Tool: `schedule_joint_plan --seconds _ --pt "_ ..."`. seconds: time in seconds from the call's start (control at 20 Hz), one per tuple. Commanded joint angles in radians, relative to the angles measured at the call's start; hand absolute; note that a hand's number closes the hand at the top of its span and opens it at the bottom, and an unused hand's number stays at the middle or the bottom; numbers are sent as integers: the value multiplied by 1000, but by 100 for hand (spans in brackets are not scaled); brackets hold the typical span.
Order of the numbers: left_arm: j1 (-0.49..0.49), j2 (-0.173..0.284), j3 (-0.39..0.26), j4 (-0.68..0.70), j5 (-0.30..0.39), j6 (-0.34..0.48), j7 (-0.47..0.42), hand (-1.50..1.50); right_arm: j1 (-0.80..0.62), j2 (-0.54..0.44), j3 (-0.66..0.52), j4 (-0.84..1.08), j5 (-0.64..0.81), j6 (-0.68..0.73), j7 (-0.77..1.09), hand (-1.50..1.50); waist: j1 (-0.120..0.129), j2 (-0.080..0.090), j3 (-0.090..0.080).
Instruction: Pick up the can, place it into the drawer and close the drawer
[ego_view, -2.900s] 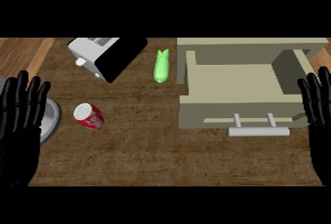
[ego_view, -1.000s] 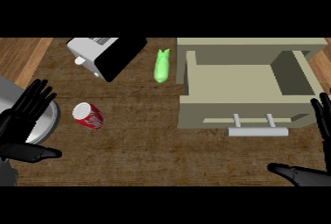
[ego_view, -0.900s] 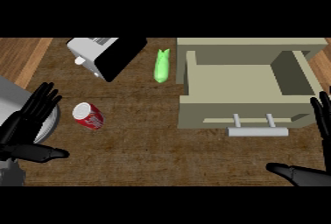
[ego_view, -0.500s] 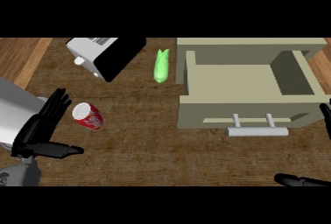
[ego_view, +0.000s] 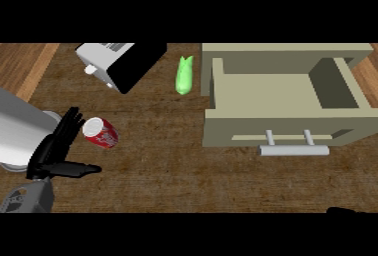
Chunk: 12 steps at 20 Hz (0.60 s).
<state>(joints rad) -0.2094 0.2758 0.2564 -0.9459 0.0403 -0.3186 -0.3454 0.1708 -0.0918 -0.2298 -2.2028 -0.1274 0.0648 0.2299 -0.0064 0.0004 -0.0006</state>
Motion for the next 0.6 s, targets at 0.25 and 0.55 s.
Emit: schedule_joint_plan --seconds 0.25,0.55 --pt "-154 0 1 332 -62 46 -156 -150 -52 -11 -35 11 -9 4 39 -150 -1 1 0" --pt "-251 64 52 603 -65 17 -273 -150 1 4 -47 -24 -34 42 15 -150 -8 3 -1"
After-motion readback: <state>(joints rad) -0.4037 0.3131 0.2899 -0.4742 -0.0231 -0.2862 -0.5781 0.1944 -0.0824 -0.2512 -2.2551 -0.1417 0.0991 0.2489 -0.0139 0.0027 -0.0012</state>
